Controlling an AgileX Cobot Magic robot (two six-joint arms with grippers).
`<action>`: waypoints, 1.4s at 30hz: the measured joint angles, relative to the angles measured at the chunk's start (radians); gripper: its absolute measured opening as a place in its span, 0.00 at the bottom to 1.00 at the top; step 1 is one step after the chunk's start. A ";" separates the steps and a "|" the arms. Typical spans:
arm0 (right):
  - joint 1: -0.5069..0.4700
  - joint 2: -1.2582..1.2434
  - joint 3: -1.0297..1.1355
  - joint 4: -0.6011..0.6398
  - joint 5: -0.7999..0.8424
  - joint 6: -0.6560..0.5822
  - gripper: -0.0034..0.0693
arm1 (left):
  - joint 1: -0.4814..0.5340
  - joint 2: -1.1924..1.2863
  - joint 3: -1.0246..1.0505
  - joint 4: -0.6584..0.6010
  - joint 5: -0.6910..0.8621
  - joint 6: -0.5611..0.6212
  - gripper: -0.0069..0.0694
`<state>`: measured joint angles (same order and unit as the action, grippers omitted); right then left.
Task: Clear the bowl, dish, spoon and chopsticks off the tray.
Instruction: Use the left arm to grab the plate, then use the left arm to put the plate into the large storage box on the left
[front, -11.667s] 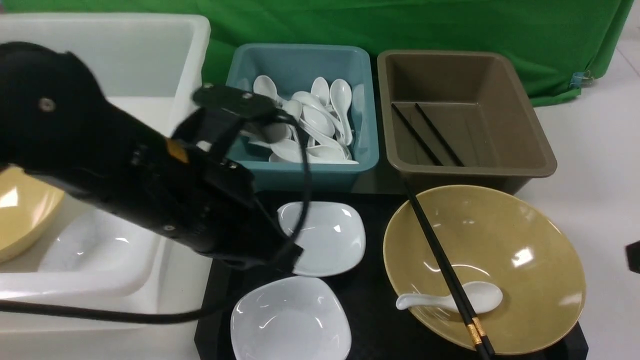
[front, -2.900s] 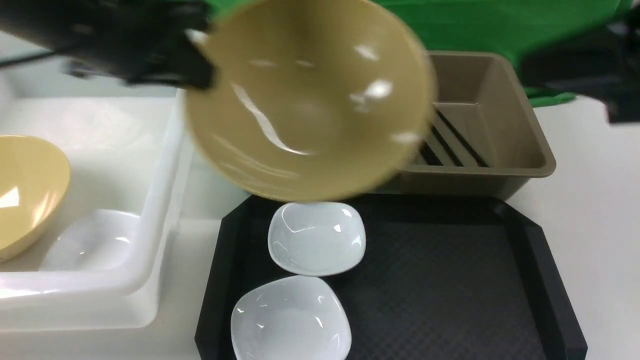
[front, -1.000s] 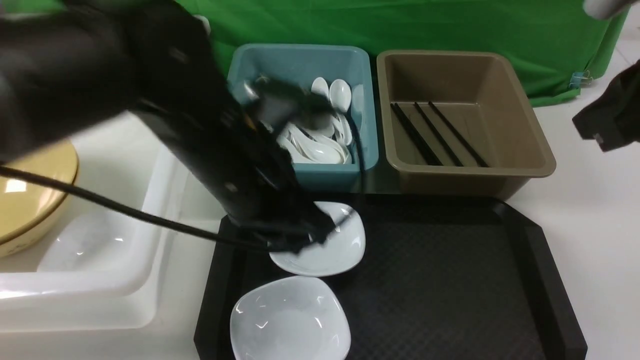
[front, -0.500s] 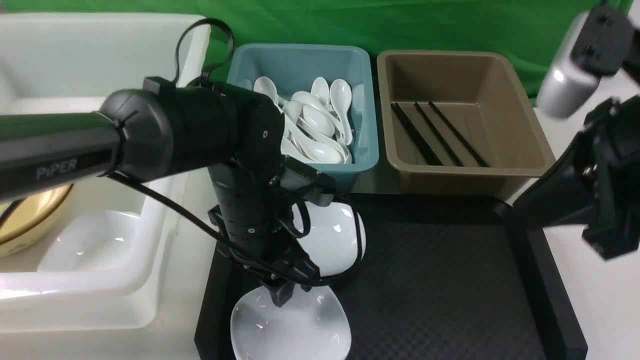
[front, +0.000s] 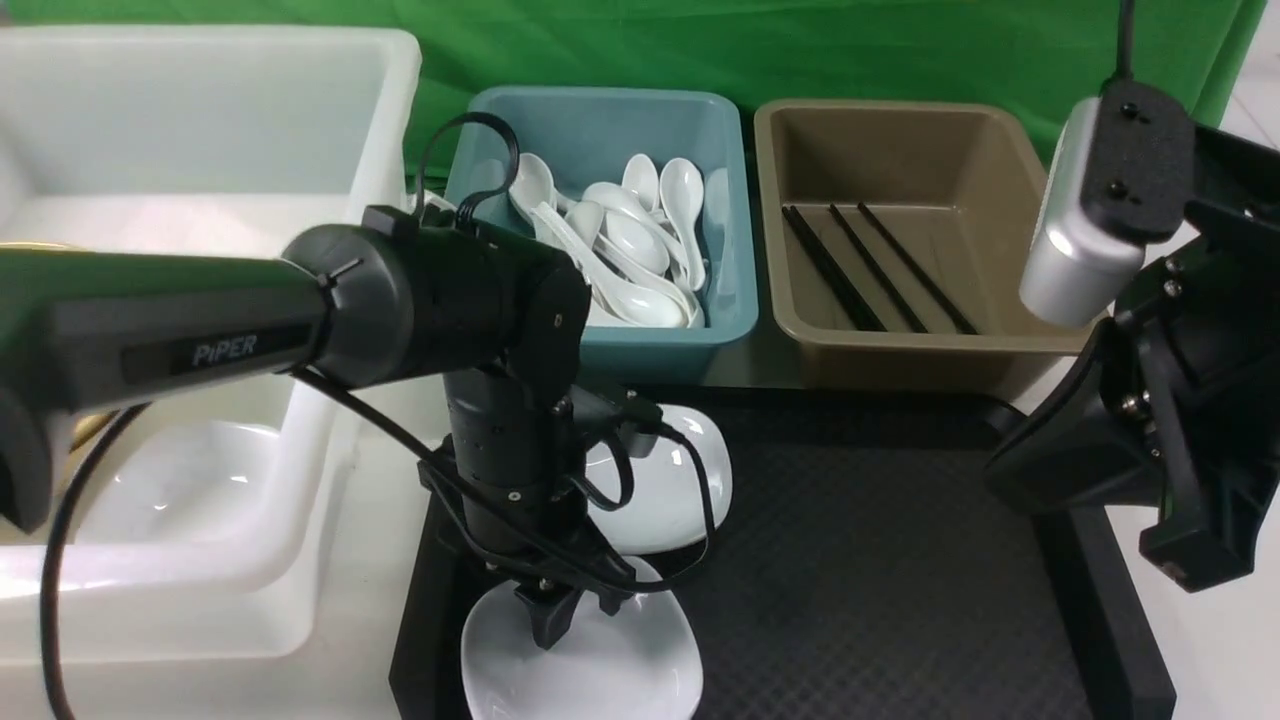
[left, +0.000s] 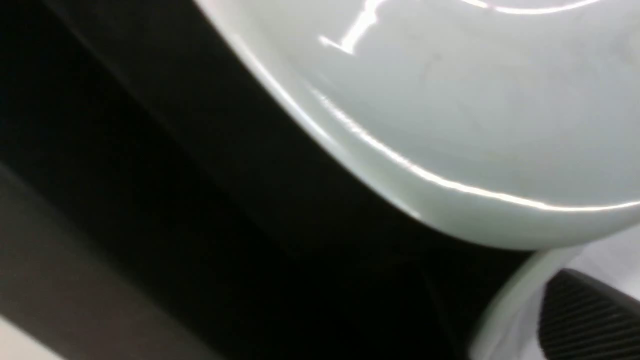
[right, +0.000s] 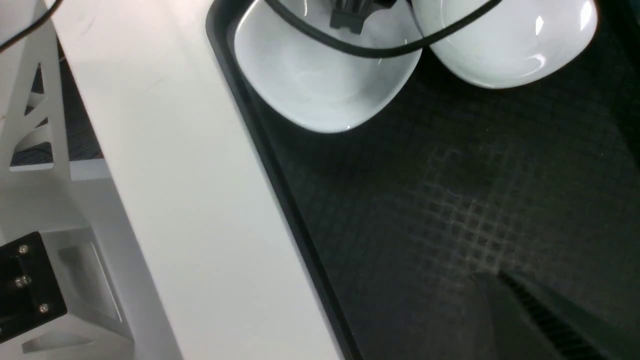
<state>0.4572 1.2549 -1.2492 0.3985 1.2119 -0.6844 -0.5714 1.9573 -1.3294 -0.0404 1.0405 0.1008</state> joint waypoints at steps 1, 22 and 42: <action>0.000 0.000 0.000 0.000 0.000 0.000 0.04 | 0.000 0.000 0.000 -0.003 0.002 0.001 0.43; 0.002 -0.045 -0.199 0.052 -0.042 0.008 0.04 | 0.237 -0.414 -0.072 -0.263 0.069 -0.042 0.11; 0.257 0.306 -0.551 0.070 -0.059 -0.012 0.04 | 0.950 -0.557 0.203 -0.312 -0.016 0.164 0.11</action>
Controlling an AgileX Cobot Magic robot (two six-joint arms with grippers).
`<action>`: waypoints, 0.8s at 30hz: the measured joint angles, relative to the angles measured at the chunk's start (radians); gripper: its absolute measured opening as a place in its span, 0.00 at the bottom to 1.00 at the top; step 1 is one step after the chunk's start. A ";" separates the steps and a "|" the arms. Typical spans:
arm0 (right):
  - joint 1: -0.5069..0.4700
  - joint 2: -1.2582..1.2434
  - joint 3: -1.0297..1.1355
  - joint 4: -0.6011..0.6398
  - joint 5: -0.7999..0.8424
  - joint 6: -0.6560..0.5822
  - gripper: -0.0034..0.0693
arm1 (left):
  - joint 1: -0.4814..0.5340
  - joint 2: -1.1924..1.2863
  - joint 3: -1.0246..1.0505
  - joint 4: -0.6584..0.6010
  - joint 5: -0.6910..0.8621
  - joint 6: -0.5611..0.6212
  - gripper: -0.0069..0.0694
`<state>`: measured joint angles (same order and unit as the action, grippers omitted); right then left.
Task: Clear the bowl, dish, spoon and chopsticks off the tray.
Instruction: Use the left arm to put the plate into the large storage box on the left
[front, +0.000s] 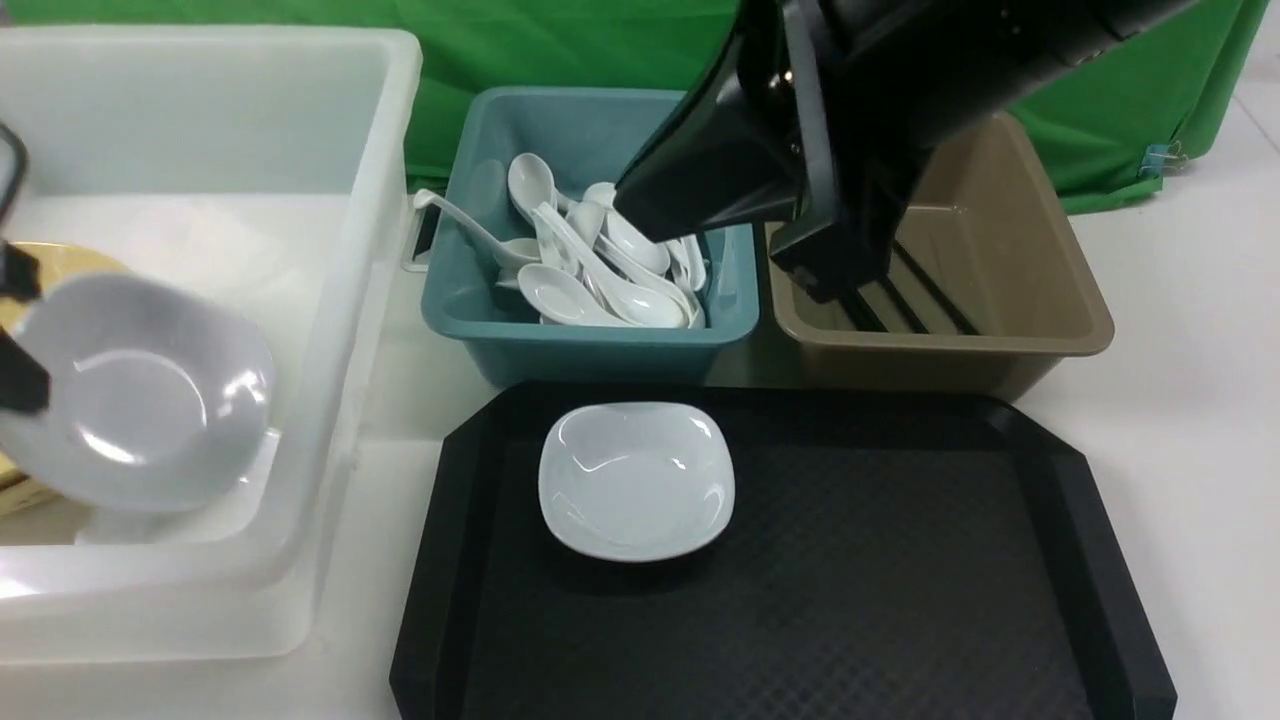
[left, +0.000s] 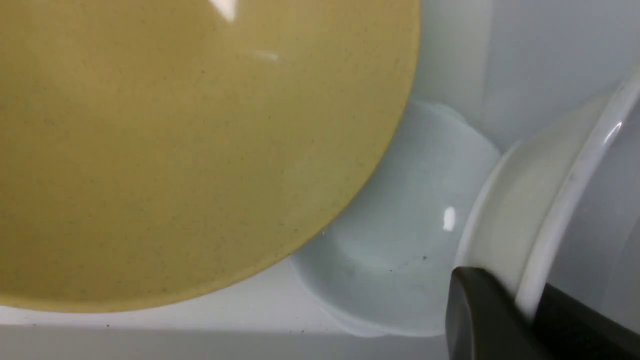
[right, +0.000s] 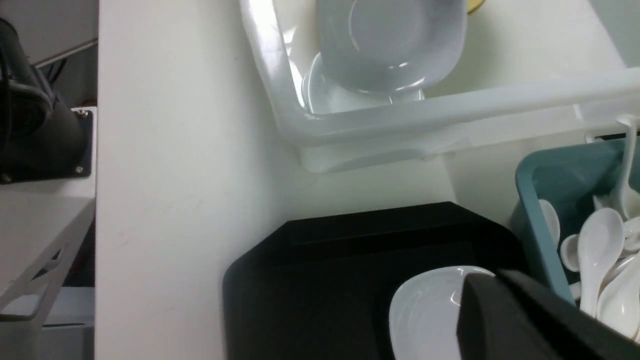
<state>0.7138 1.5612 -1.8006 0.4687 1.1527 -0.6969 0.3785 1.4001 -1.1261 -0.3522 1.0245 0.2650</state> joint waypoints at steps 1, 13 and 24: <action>0.000 0.000 0.000 0.000 0.000 0.000 0.04 | -0.011 0.000 0.025 0.005 -0.018 0.008 0.11; 0.070 0.000 -0.004 0.009 0.000 -0.029 0.04 | -0.128 0.000 0.100 0.102 -0.112 0.035 0.26; 0.072 0.000 -0.008 0.011 0.026 -0.028 0.04 | -0.138 -0.028 0.042 0.219 -0.081 -0.046 0.64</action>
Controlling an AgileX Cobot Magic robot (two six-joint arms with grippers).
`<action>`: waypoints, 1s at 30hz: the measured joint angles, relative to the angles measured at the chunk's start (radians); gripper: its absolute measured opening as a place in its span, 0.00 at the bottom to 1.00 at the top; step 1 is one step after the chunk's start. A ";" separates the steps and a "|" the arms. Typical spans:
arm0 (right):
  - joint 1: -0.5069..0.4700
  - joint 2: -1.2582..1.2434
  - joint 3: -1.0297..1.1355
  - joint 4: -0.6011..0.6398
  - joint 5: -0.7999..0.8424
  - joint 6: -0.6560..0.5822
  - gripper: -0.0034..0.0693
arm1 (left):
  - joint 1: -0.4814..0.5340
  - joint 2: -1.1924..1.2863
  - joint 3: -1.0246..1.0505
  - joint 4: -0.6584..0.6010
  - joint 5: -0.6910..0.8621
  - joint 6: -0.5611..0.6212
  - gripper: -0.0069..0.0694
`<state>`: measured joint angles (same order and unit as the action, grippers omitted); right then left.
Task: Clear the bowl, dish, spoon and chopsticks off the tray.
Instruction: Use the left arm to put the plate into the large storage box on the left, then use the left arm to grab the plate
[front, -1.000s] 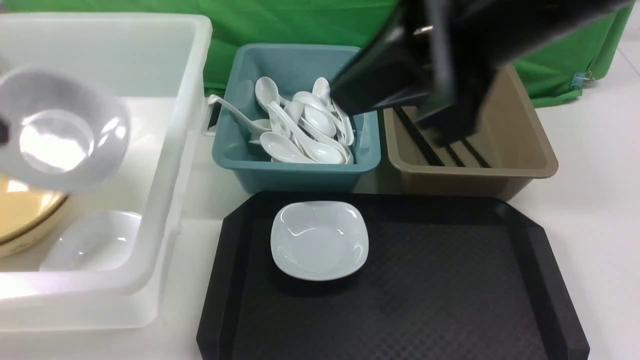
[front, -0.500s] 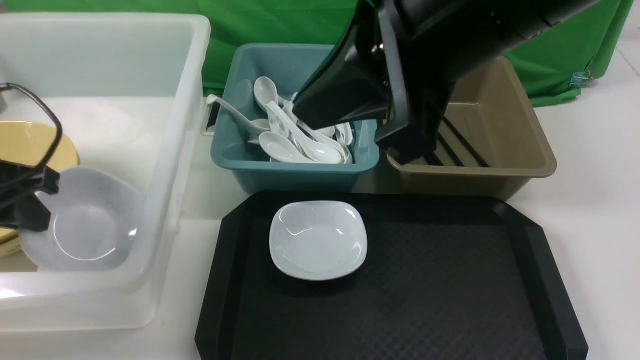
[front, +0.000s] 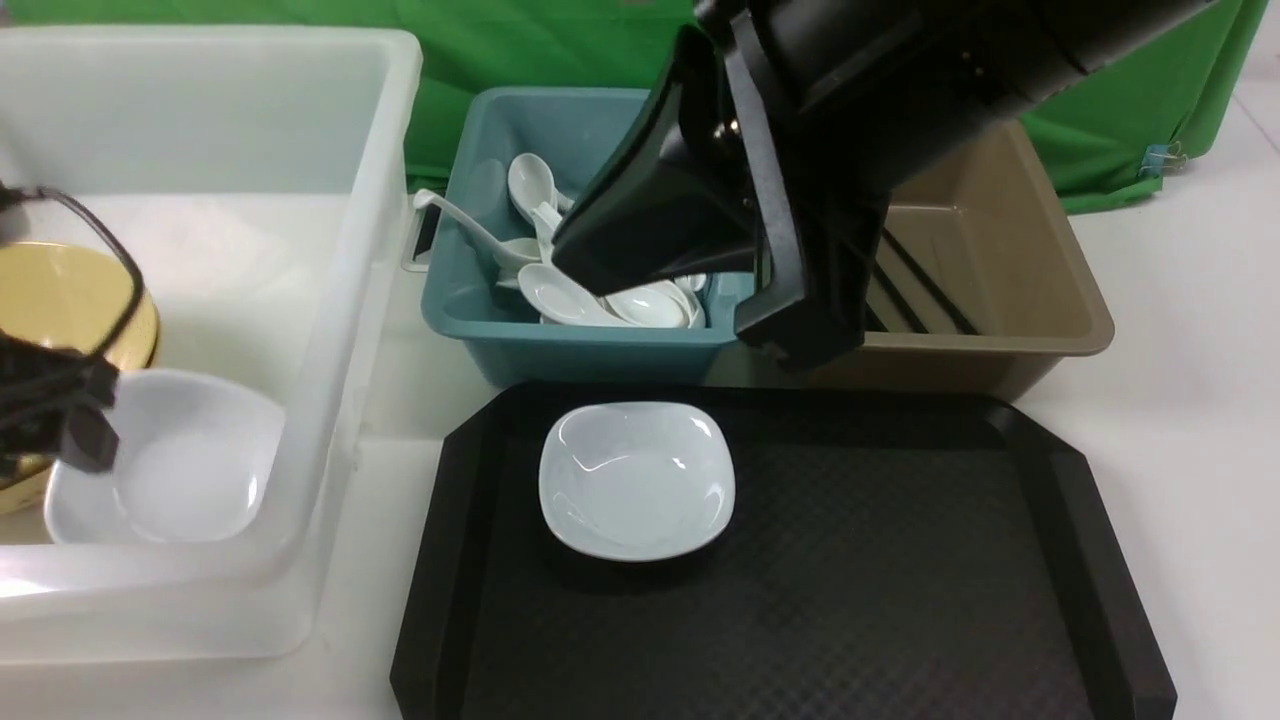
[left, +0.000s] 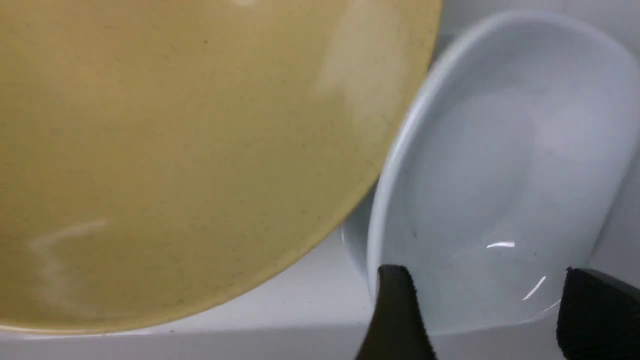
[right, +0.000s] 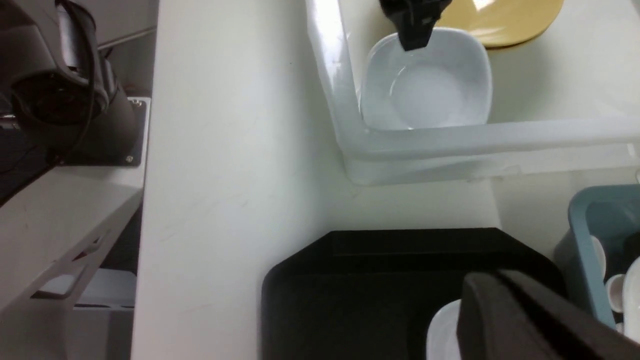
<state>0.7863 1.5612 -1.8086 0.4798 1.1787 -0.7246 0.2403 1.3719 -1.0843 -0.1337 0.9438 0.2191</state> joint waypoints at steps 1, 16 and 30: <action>0.000 0.000 0.000 0.000 0.003 0.000 0.04 | 0.000 -0.006 -0.013 0.000 0.007 -0.005 0.64; -0.007 -0.008 -0.001 -0.114 0.026 0.084 0.05 | -0.134 -0.038 -0.068 -0.058 0.070 -0.002 0.22; -0.253 -0.209 0.211 -0.408 0.038 0.278 0.06 | -0.779 0.313 -0.285 -0.040 0.032 -0.290 0.18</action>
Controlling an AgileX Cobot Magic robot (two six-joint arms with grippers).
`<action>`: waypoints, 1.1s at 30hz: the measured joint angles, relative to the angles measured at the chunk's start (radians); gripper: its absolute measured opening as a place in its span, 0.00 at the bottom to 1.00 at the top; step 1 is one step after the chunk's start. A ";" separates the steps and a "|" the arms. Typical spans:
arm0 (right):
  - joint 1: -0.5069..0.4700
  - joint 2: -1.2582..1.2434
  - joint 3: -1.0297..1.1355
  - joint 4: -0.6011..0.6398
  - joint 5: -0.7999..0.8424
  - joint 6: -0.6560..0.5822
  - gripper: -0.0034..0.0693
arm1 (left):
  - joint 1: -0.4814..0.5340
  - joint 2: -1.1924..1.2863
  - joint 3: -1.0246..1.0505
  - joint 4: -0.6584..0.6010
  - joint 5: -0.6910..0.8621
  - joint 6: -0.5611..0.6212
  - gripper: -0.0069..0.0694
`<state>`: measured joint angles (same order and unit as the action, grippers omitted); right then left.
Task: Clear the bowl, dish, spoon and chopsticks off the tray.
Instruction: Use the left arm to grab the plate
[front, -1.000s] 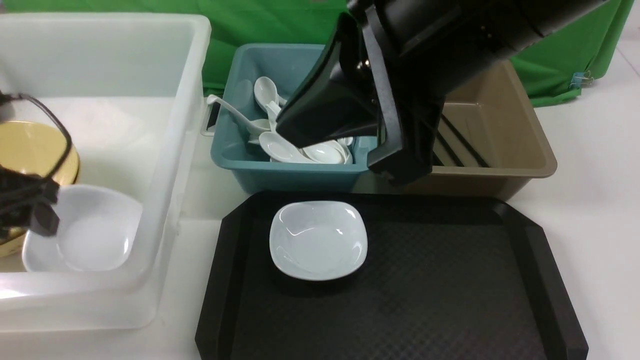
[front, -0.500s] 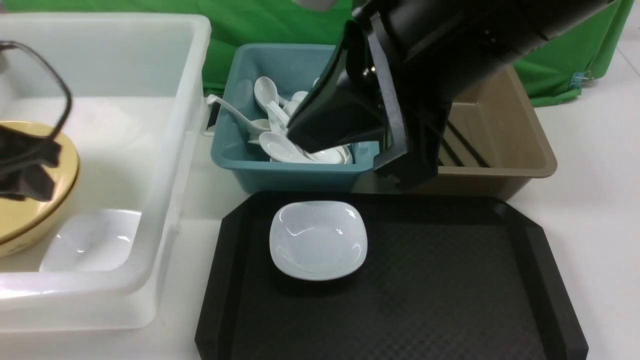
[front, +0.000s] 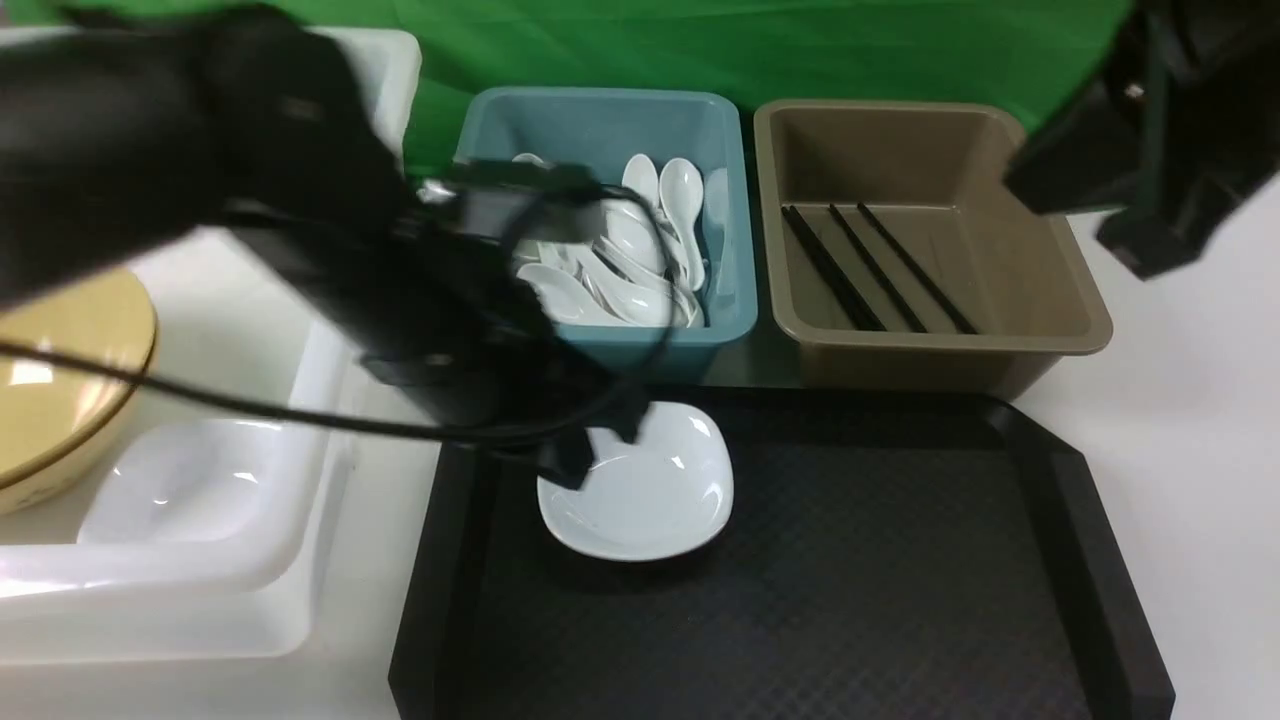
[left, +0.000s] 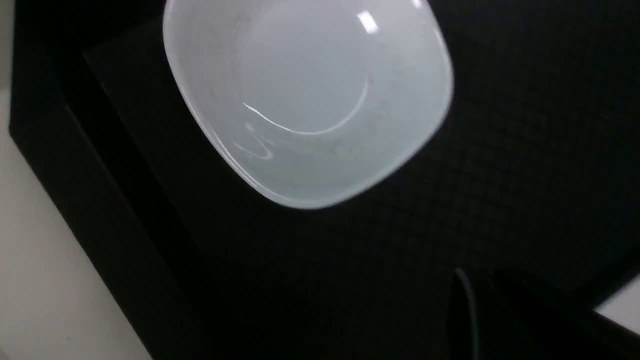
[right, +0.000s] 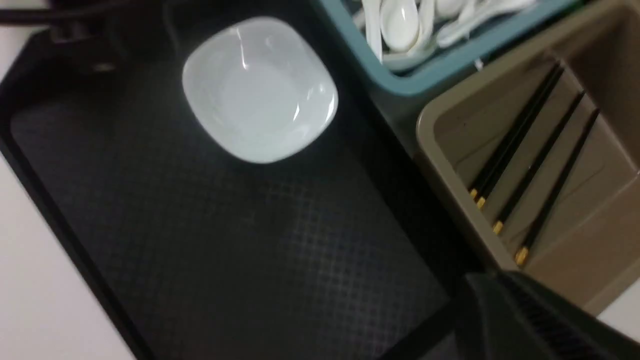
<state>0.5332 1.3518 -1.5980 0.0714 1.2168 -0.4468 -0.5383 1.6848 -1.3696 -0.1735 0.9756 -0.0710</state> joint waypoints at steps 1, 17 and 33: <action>-0.003 -0.007 0.006 0.002 0.001 0.005 0.06 | -0.004 0.056 -0.036 0.058 0.000 -0.060 0.23; -0.004 -0.038 0.010 0.035 -0.007 0.003 0.06 | 0.009 0.362 -0.184 0.221 0.001 -0.292 0.78; -0.004 -0.038 0.016 0.120 0.000 -0.094 0.05 | 0.029 0.408 -0.193 0.200 -0.045 -0.327 0.34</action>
<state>0.5293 1.3139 -1.5823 0.1917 1.2168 -0.5407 -0.5093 2.0928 -1.5621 0.0262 0.9311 -0.3976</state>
